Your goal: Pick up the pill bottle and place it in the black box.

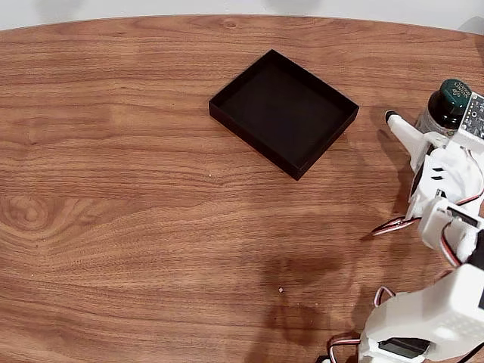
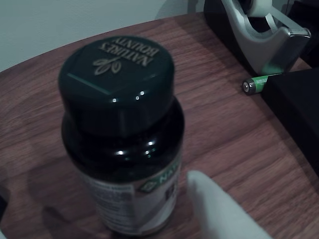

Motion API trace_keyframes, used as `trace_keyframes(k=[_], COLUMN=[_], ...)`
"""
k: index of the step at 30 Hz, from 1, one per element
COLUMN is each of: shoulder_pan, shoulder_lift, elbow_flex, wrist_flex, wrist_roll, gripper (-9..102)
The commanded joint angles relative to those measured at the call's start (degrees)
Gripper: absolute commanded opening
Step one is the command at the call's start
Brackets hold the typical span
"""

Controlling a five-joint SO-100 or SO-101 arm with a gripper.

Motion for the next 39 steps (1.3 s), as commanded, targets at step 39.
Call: trace_keyframes(k=[39], shoulder_pan=[2.4], shoulder_lift=[-10.9], elbow_flex=[-14.5], wrist_flex=[-2.6], wrist_roll=[-1.5], gripper=[45])
